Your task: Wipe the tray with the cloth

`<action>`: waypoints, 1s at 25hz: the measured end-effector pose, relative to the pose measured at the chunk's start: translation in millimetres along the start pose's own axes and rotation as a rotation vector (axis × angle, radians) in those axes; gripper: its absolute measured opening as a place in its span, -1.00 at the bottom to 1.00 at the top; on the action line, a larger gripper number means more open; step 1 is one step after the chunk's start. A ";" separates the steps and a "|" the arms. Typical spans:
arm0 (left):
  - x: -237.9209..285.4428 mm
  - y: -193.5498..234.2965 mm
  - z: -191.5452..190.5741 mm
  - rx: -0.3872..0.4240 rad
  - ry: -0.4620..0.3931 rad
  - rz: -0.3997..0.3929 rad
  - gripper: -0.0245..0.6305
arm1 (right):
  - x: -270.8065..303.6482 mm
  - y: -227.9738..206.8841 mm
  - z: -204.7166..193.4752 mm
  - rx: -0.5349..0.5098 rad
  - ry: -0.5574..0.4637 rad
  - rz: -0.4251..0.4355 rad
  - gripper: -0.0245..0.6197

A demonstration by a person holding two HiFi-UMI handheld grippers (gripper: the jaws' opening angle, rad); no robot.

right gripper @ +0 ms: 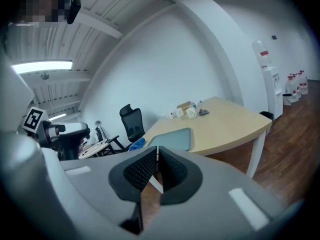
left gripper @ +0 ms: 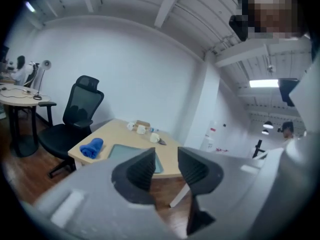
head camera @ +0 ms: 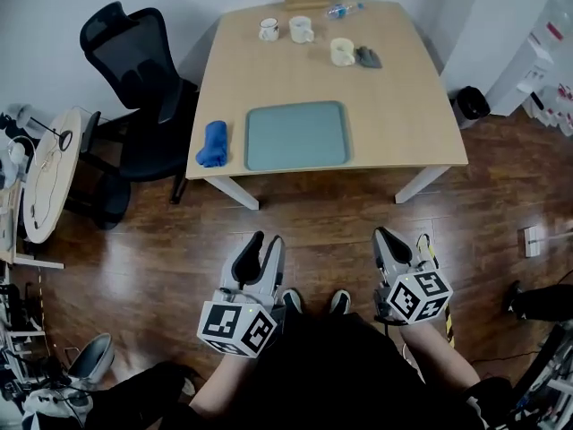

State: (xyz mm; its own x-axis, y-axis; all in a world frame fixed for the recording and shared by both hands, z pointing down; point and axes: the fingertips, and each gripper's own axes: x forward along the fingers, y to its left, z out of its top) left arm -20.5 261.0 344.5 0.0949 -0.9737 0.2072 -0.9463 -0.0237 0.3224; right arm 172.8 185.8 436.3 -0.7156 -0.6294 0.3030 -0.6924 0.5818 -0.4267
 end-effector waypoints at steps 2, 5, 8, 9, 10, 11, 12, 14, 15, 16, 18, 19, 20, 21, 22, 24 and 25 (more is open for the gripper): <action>-3.4 -5.4 -10.8 0.016 0.028 -0.036 -0.49 | -7.8 10.0 9.4 -0.030 -0.041 -0.007 -0.88; -9.3 -5.8 -18.5 0.058 0.066 -0.055 -0.49 | -12.1 26.2 9.5 -0.062 -0.054 -0.015 -0.89; -21.0 1.8 -19.1 0.135 0.056 -0.049 -0.64 | -8.2 45.4 -3.7 -0.086 -0.022 0.003 -0.90; -25.8 5.6 -20.6 0.159 0.053 -0.048 -0.72 | -5.8 51.8 -8.5 -0.095 -0.010 0.009 -0.90; -31.2 9.3 -23.6 0.179 0.055 -0.050 -0.85 | -4.4 58.2 -12.8 -0.104 -0.001 0.013 -0.90; -36.3 12.9 -27.8 0.194 0.062 -0.053 -0.92 | -4.0 64.3 -16.2 -0.114 0.005 0.015 -0.90; -40.4 16.6 -32.4 0.206 0.073 -0.054 -0.92 | -3.9 69.8 -18.3 -0.126 0.008 0.017 -0.90; -45.1 25.1 -39.5 0.215 0.098 -0.049 -0.92 | -2.9 78.2 -17.6 -0.151 0.005 0.017 -0.90; -46.2 29.2 -41.9 0.215 0.107 -0.045 -0.92 | -2.1 81.4 -15.8 -0.163 0.000 0.016 -0.90; -47.1 32.6 -44.0 0.216 0.115 -0.043 -0.92 | -1.5 84.4 -13.9 -0.176 -0.005 0.015 -0.90; -49.3 37.5 -48.0 0.218 0.128 -0.047 -0.92 | -1.5 91.5 -10.5 -0.202 -0.018 0.012 -0.90; -50.2 39.3 -49.5 0.219 0.134 -0.050 -0.92 | -1.7 95.6 -8.5 -0.218 -0.024 0.012 -0.90; -50.6 40.7 -50.3 0.220 0.140 -0.054 -0.92 | -1.7 99.8 -6.2 -0.234 -0.031 0.013 -0.90; -50.6 41.6 -50.8 0.221 0.145 -0.059 -0.92 | -1.5 103.8 -3.8 -0.250 -0.037 0.014 -0.90; -50.5 42.2 -51.2 0.222 0.149 -0.064 -0.92 | -1.0 107.3 -2.0 -0.264 -0.043 0.015 -0.90; -51.2 42.5 -53.5 0.224 0.157 -0.074 -0.92 | -0.2 112.4 -1.7 -0.282 -0.047 0.015 -0.90; -52.0 42.2 -55.6 0.224 0.162 -0.079 -0.92 | -0.3 114.1 -2.8 -0.285 -0.048 0.015 -0.90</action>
State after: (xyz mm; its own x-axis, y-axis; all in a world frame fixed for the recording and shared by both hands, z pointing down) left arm -48.1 323.2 398.7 0.2021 -0.9185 0.3398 -0.9770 -0.1650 0.1351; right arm 93.7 253.8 389.9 -0.7256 -0.6393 0.2544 -0.6845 0.7085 -0.1718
